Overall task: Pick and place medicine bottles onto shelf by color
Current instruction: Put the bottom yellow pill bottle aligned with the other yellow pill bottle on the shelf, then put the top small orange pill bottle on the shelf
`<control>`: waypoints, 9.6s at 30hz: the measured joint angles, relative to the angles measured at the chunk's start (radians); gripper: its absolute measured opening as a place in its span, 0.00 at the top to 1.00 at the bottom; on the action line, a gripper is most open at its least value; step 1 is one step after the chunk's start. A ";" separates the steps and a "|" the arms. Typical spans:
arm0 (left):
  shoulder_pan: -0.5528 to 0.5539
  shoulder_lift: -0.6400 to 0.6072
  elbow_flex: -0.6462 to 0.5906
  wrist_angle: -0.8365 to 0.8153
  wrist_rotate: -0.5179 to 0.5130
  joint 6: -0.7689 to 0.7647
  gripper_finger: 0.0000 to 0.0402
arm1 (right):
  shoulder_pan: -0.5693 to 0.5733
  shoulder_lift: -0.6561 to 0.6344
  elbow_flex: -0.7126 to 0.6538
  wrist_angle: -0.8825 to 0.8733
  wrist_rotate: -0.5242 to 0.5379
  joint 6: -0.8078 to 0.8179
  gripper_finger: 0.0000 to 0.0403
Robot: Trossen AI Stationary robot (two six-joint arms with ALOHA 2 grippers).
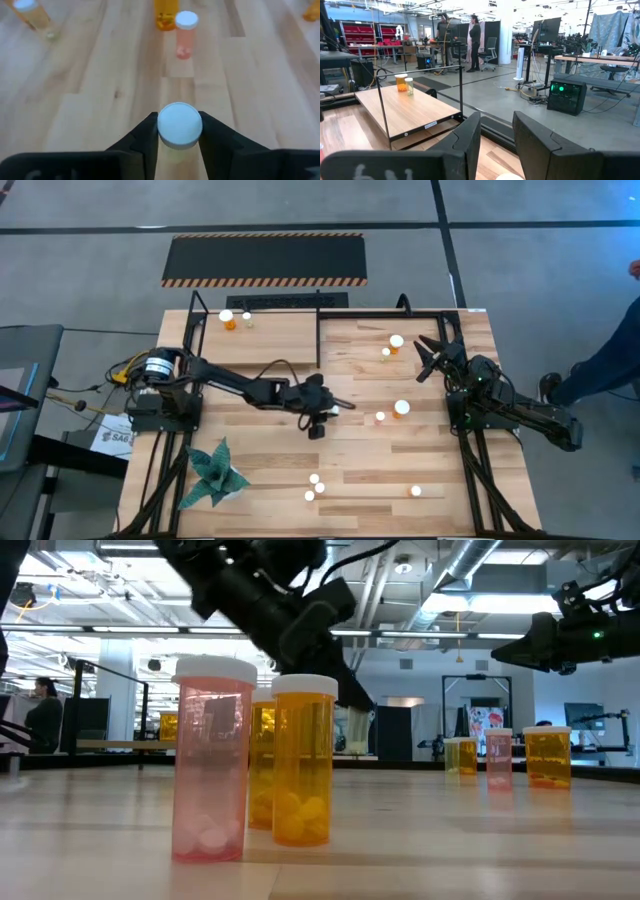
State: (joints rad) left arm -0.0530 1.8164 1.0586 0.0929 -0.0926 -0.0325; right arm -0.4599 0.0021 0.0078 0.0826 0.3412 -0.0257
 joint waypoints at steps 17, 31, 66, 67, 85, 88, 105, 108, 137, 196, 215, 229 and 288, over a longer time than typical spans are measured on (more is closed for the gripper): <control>0.209 -0.525 -0.243 -0.209 -0.187 0.001 0.73 | 0.000 0.002 0.000 0.000 0.000 0.000 0.65; 0.534 -0.554 -0.380 -0.291 -0.428 -0.347 0.73 | 0.001 0.004 0.000 0.000 -0.001 0.000 0.66; 0.649 -0.554 -0.556 -0.075 -0.523 -0.443 0.73 | 0.001 0.004 0.000 0.000 0.000 0.000 0.65; 0.649 -0.554 -0.556 -0.072 -0.524 -0.443 0.73 | 0.001 0.004 0.000 0.000 -0.001 0.000 0.65; 0.647 -0.499 -0.556 0.009 -0.556 -0.435 0.73 | 0.001 0.004 0.000 0.000 -0.001 0.000 0.66; 0.648 -0.487 -0.556 0.031 -0.559 -0.434 0.73 | 0.001 0.004 0.000 0.000 -0.001 0.000 0.66; 0.646 -0.490 -0.553 -0.006 -0.556 -0.463 0.73 | 0.001 0.004 0.000 0.000 -0.001 0.000 0.66; 0.646 -0.490 -0.553 -0.013 -0.555 -0.470 0.73 | 0.001 0.004 0.000 0.000 -0.001 0.000 0.66; 0.635 -0.631 -0.557 -0.045 -0.515 -0.419 0.49 | 0.001 0.004 0.000 0.000 -0.001 0.000 0.65; -0.424 -0.178 -0.173 0.168 -0.185 -0.243 0.49 | 0.001 0.004 0.000 0.000 -0.001 0.000 0.66; -0.464 -0.178 -0.157 -0.031 -0.072 -0.038 0.49 | 0.001 0.004 0.000 0.000 -0.001 0.000 0.65; -0.417 -0.178 -0.158 0.035 0.017 0.103 0.38 | 0.001 0.004 0.000 0.000 -0.001 0.000 0.66; -0.322 0.037 -0.154 0.244 0.286 0.122 0.36 | 0.001 0.004 0.000 0.000 -0.001 0.000 0.66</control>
State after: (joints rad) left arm -0.3752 1.8534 0.9047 0.3370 0.1935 0.0895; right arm -0.4587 0.0059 0.0078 0.0829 0.3407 -0.0256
